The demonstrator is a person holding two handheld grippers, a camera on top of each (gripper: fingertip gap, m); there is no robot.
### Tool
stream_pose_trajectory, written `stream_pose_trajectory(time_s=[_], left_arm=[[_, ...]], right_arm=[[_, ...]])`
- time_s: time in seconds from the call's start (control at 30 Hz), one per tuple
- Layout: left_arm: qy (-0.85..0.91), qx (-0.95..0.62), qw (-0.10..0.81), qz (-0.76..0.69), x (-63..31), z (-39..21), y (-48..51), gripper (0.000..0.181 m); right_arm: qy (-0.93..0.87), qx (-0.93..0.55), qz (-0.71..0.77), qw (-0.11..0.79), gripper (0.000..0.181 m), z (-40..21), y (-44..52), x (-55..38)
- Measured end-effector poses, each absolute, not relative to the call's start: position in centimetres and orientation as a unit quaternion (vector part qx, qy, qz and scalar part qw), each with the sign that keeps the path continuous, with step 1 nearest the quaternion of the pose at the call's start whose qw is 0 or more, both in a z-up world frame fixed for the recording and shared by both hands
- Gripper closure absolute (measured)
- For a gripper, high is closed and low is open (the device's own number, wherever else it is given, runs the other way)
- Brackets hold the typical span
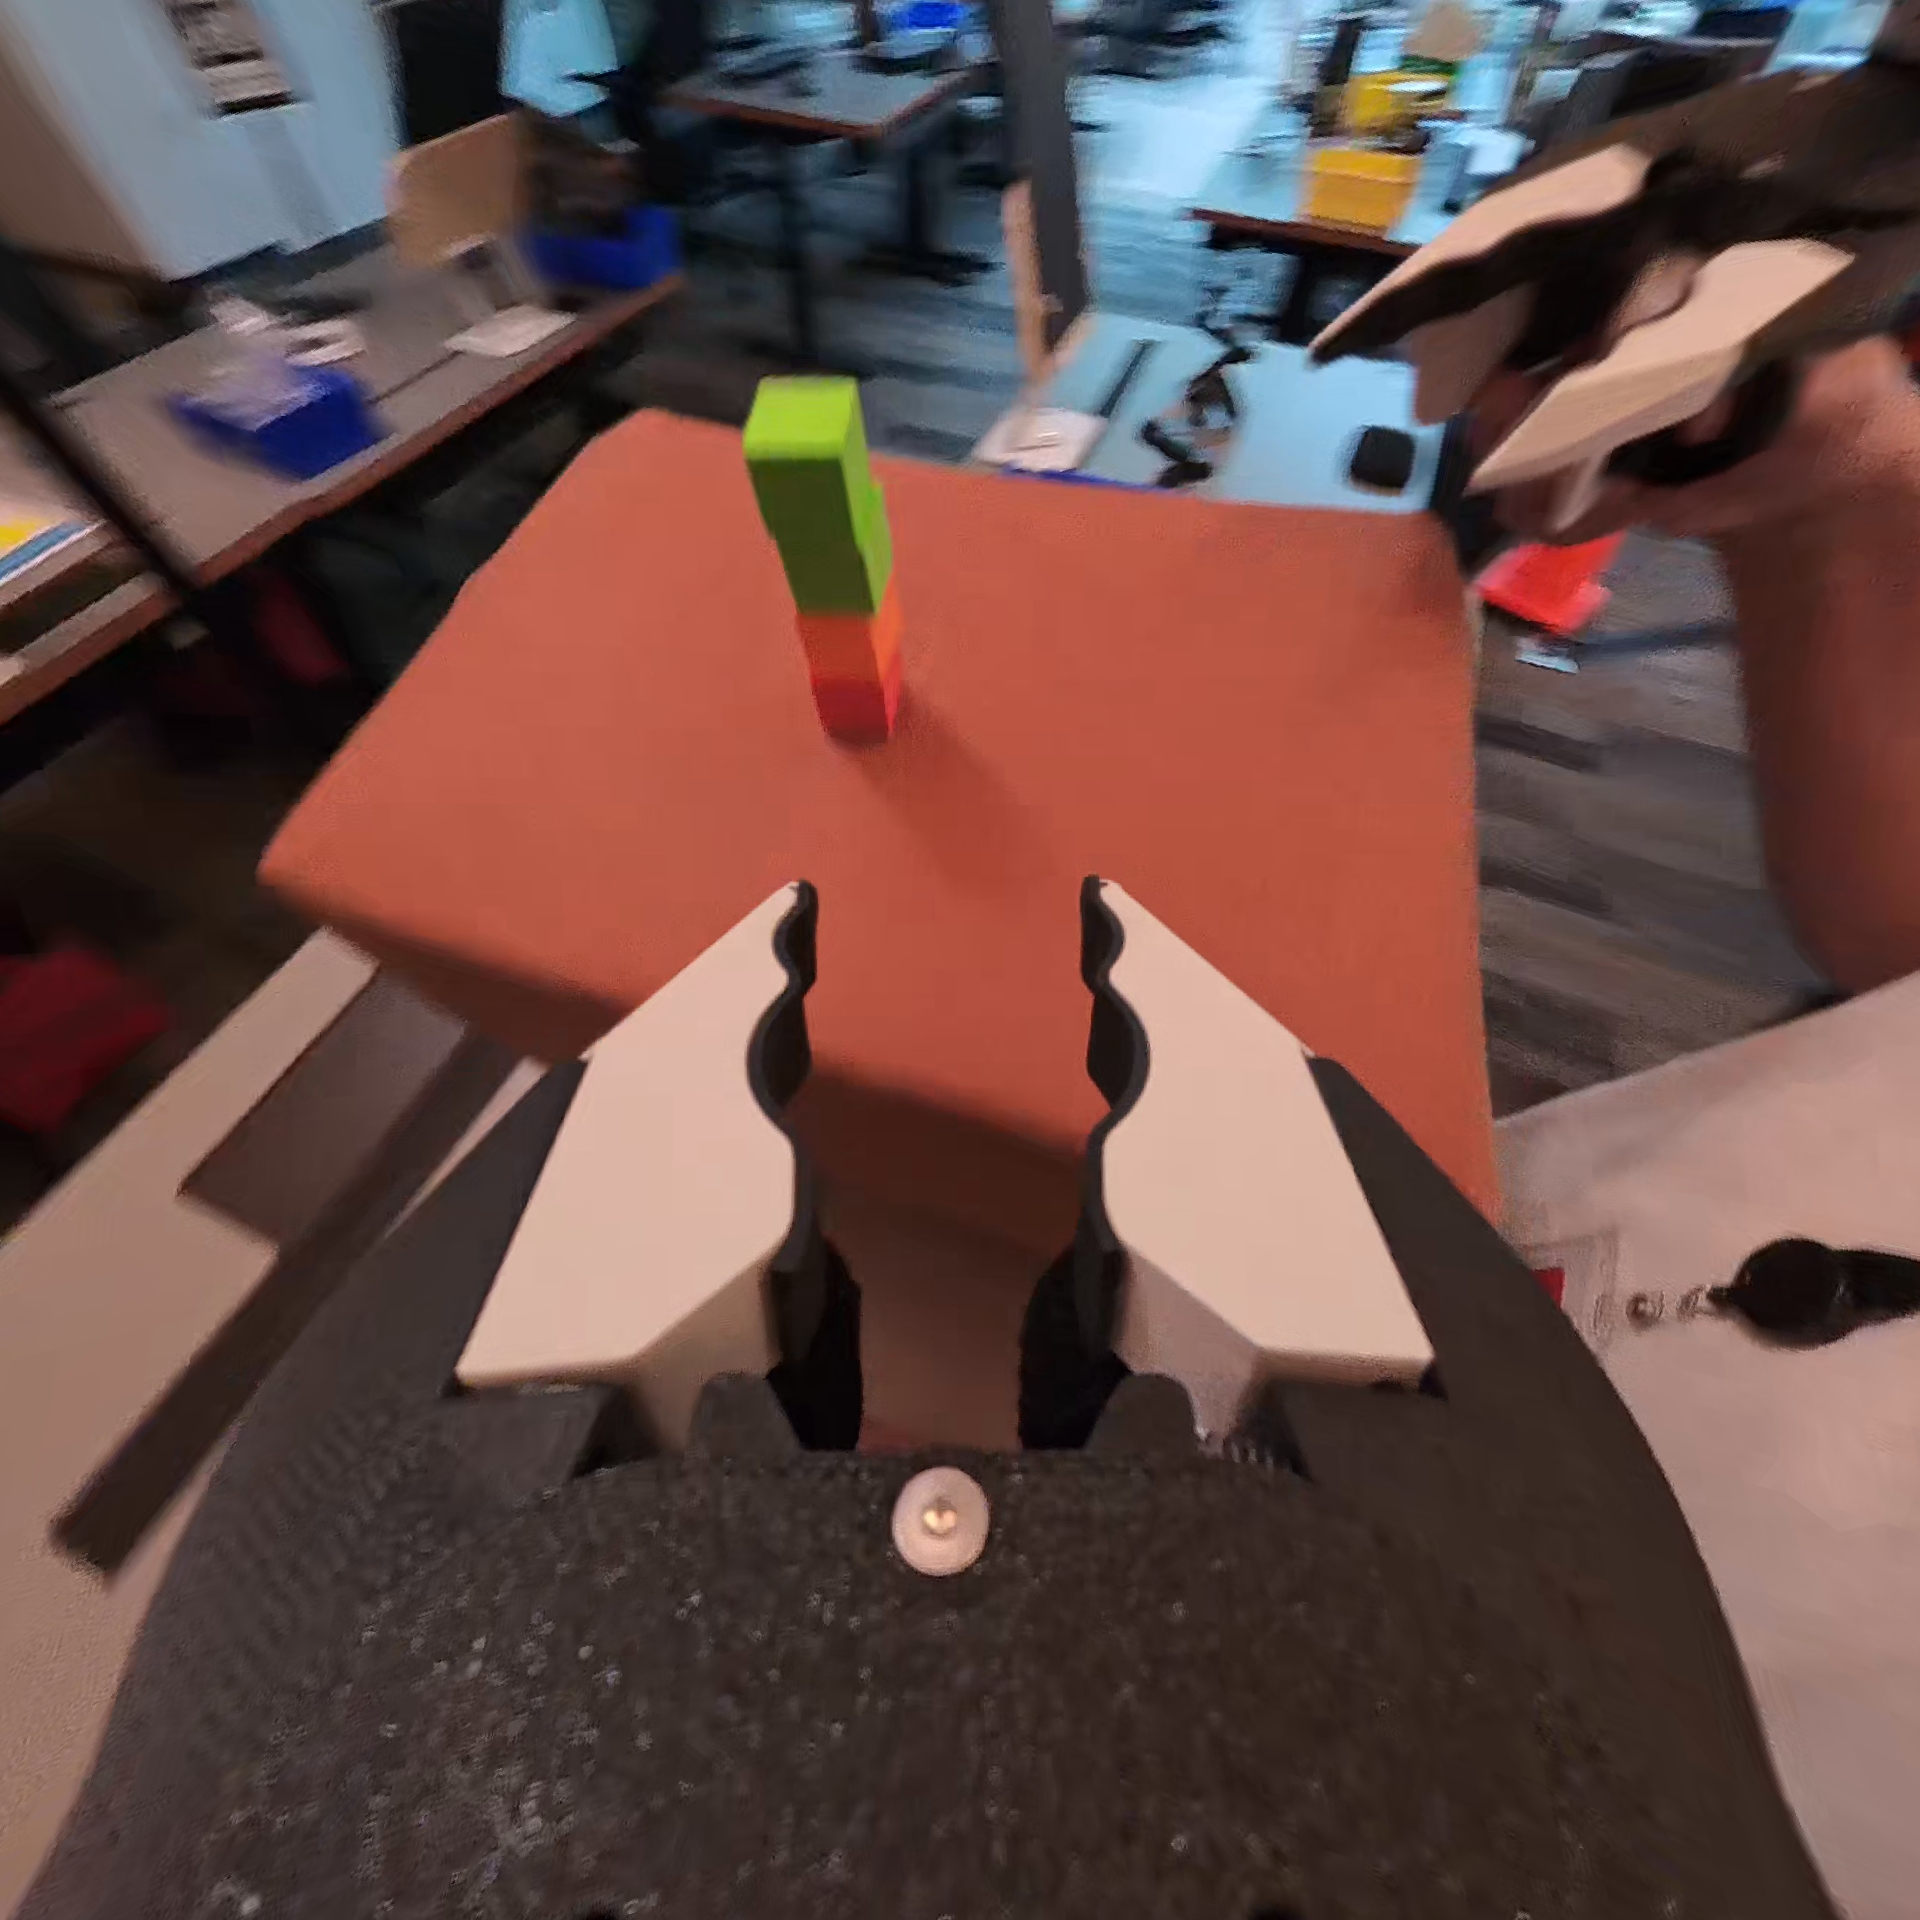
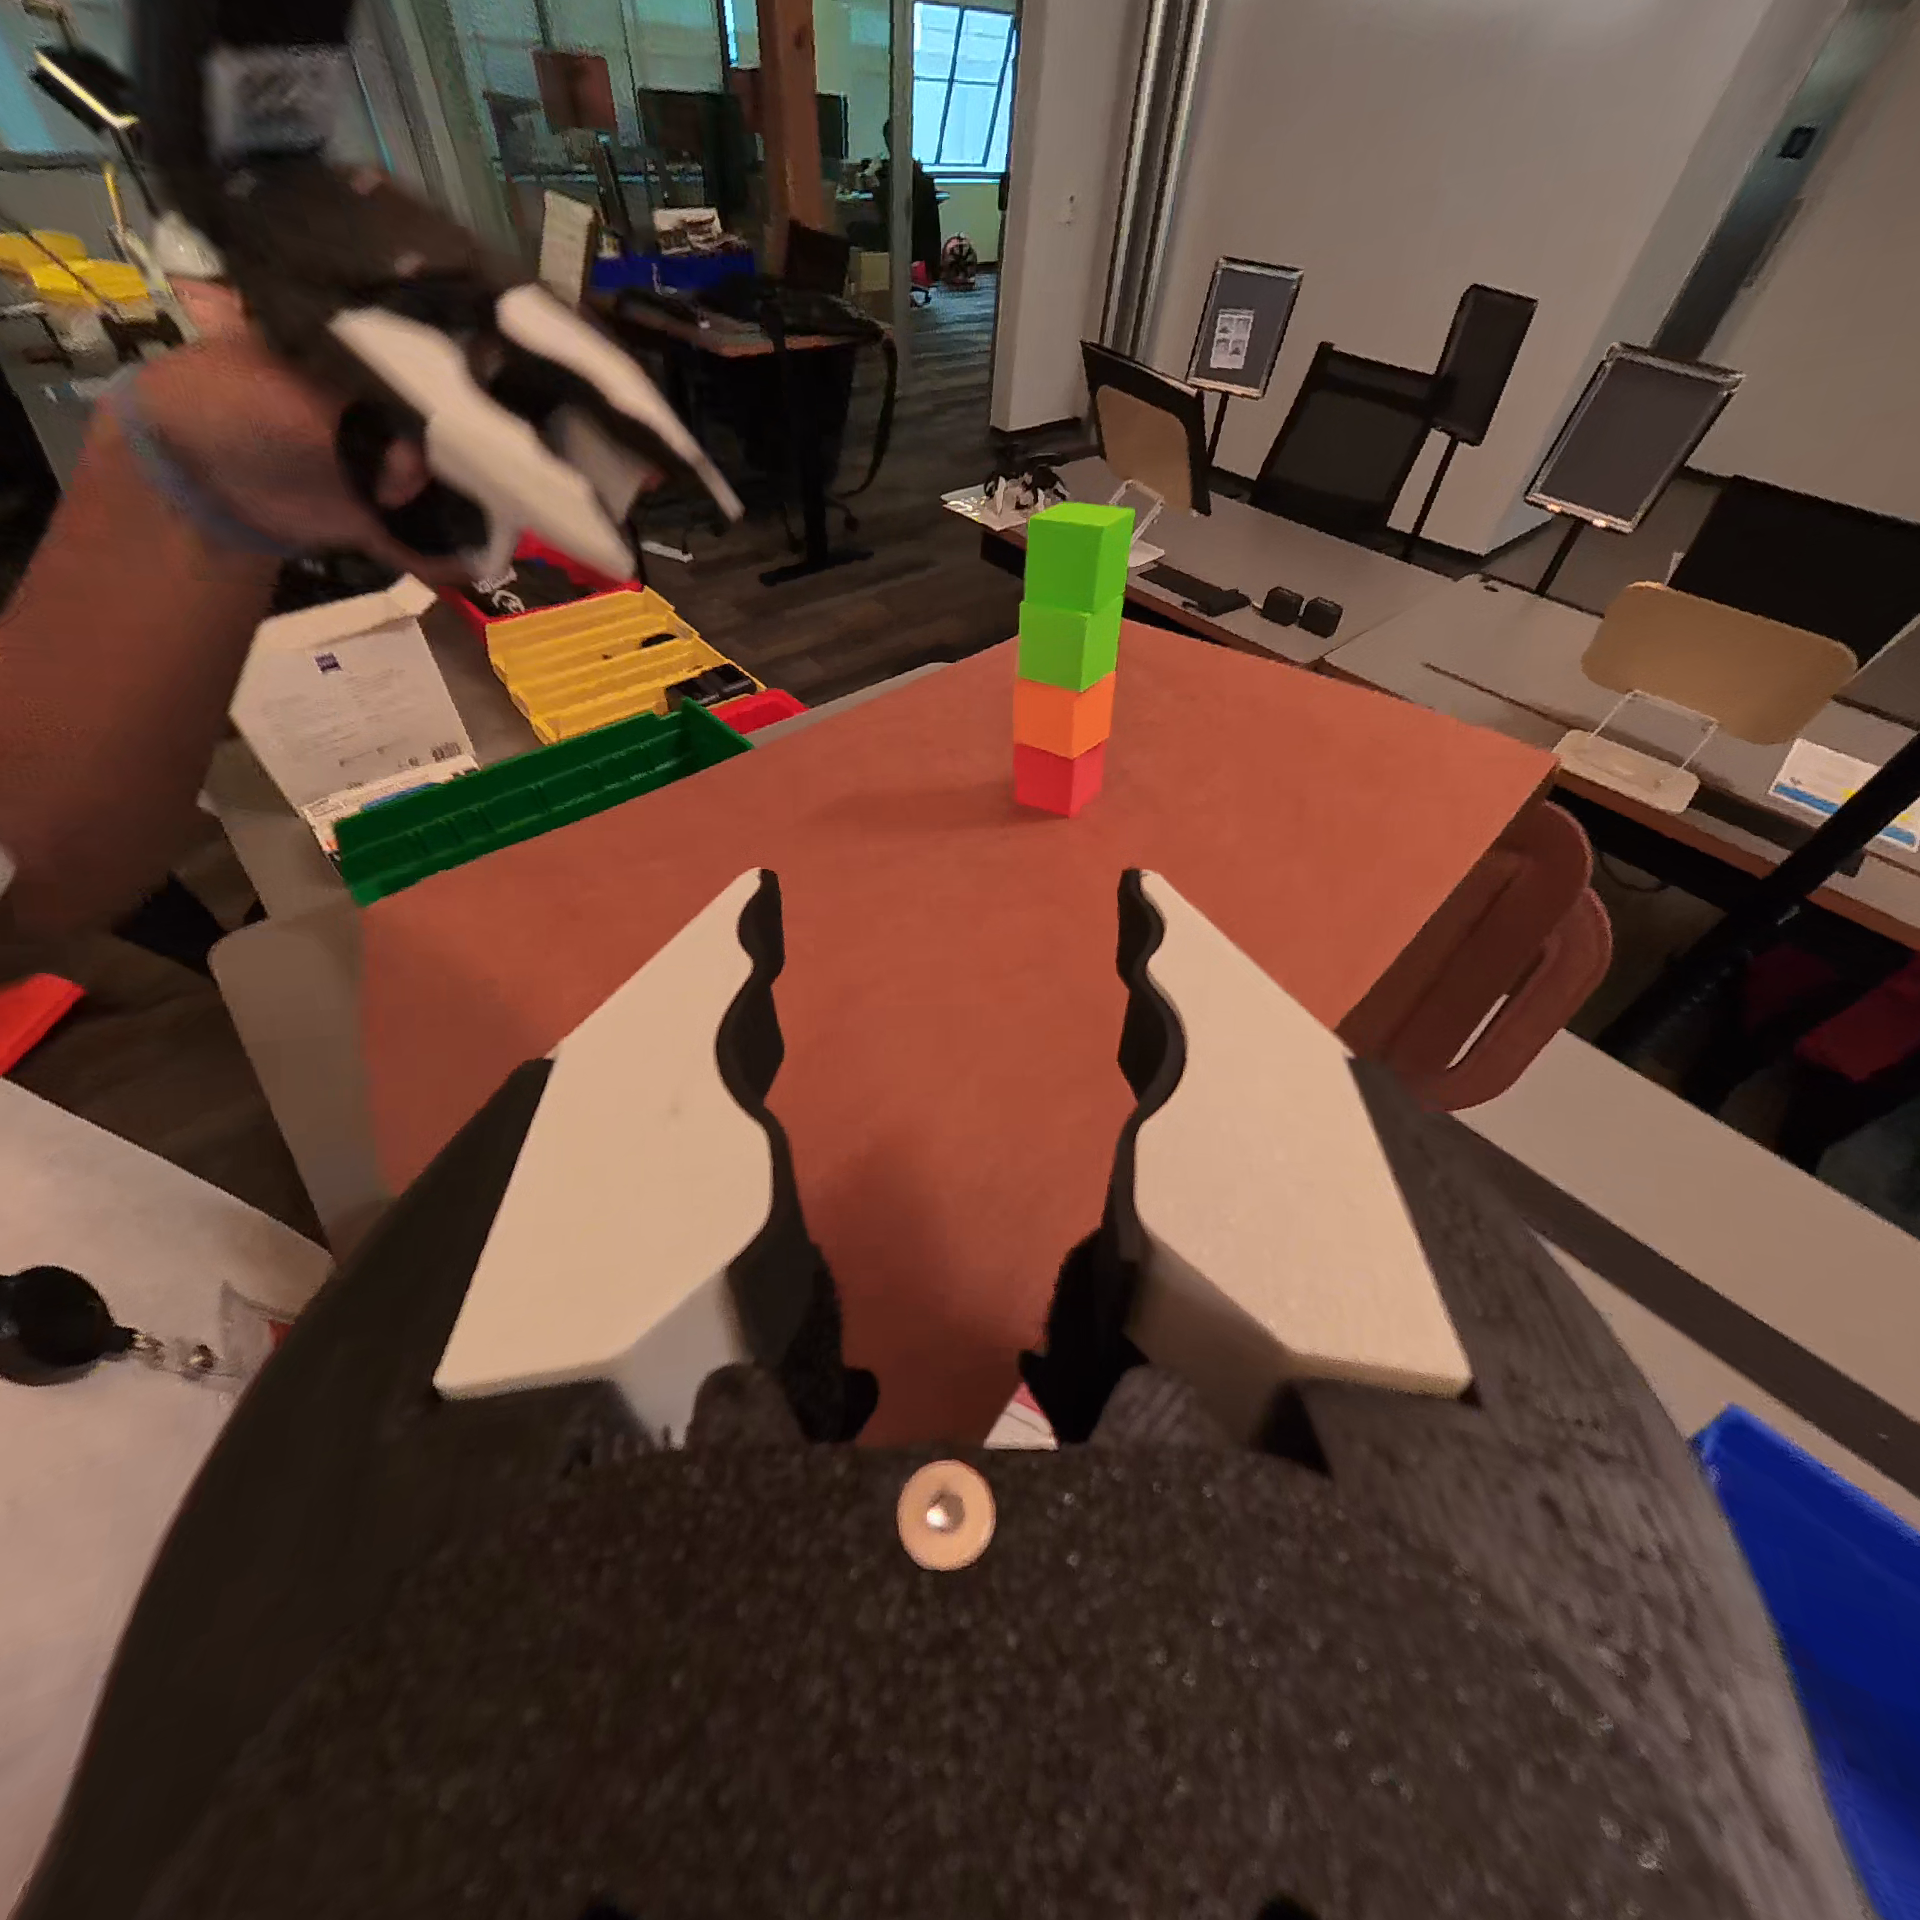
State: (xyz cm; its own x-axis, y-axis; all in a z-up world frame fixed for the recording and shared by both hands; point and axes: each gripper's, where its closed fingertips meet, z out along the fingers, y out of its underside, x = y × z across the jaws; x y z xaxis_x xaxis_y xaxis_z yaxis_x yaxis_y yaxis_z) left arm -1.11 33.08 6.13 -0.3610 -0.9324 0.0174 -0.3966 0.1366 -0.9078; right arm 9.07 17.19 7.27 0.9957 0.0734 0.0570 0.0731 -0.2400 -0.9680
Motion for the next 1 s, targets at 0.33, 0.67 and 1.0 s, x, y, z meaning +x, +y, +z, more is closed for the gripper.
stream_pose_trajectory(time_s=[0.33, 0.67, 1.0], left_arm=[[0.55, -0.568, 0.392, -0.471, -10.0, 6.1, 28.5, 0.13], [0.49, -0.595, 0.382, -0.51, -8.7, 6.2, 28.6, 0.13], [0.493, -0.602, 0.393, -0.49, -8.3, 5.8, 28.9, 0.13]], right_arm=[[0.032, -0.798, 0.001, 0.602, 0.117, 6.3, 14.8, 8.2], [0.023, -0.797, -0.017, 0.603, 0.119, 5.2, 14.1, 6.7], [0.042, -0.793, -0.019, 0.607, 0.118, 5.4, 13.2, 7.6]])
